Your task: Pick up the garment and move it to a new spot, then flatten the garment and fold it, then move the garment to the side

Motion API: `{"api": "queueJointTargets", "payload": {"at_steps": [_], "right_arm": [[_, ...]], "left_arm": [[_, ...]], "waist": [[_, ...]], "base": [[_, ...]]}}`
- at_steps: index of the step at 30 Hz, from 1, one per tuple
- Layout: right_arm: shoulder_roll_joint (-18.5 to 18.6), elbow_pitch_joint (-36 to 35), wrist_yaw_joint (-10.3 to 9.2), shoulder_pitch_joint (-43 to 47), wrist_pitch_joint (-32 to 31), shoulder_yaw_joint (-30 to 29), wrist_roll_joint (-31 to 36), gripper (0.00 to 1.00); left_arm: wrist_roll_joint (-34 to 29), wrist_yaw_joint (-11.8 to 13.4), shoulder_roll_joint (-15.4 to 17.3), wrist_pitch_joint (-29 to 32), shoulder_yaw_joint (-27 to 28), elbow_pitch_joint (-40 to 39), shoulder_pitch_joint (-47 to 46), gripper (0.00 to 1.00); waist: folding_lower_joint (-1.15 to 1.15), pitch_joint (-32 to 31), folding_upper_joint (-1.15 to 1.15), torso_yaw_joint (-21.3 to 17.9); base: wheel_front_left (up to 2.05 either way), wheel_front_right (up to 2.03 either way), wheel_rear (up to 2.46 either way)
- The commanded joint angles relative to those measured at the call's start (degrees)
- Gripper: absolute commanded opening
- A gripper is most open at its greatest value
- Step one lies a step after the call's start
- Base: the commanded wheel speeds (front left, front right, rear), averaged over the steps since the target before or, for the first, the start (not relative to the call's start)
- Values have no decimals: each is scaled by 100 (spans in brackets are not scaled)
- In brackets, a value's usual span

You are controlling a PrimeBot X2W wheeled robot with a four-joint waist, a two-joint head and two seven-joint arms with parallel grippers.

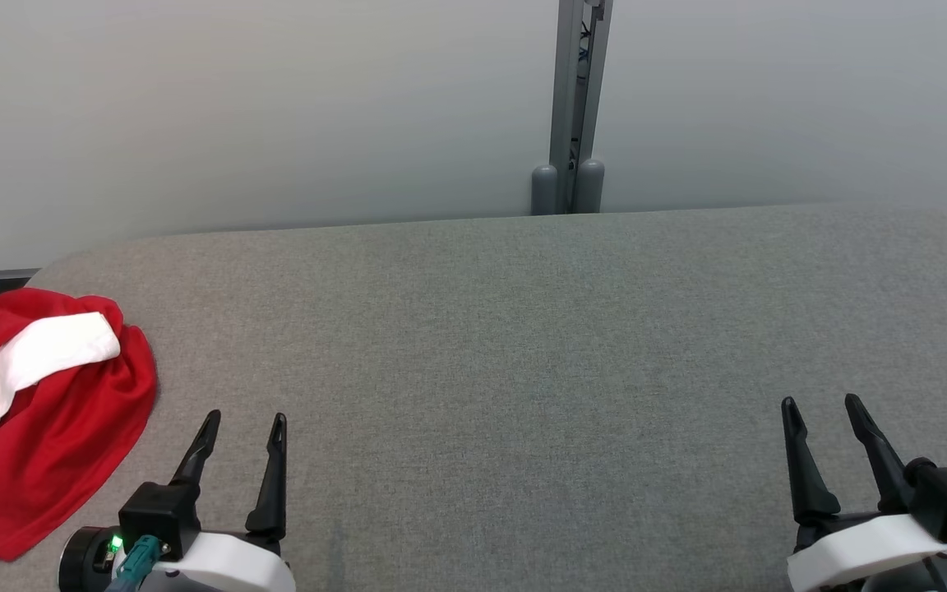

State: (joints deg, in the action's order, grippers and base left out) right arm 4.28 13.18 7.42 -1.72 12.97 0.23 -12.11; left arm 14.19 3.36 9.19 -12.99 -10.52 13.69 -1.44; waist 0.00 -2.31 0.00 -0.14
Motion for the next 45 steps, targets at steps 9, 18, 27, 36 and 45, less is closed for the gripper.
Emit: {"api": "queueJointTargets", "payload": {"at_steps": [9,18,27,36,45], "right_arm": [[16,-38,12,71,146,23,268,100],[-1,-27,12,81,246,12,528,100],[-32,5,12,99,237,39,343,100],[-27,6,12,107,233,47,317,100],[-16,-105,12,42,231,140,342,100]], "left_arm": [[-261,-77,-67,-131,133,80,44,100],[-572,-125,-113,-231,144,207,57,100],[-496,-207,-162,-227,222,279,15,100],[-493,-267,-199,-221,265,339,-18,100],[-326,-328,-279,-221,382,444,-175,100]], "waist": [[0,-2,0,6],[0,-4,0,4],[0,1,0,-4],[0,8,0,29],[0,27,0,384]], "base": [[0,0,0],[0,0,0],[0,0,0],[0,0,0],[0,0,0]]}}
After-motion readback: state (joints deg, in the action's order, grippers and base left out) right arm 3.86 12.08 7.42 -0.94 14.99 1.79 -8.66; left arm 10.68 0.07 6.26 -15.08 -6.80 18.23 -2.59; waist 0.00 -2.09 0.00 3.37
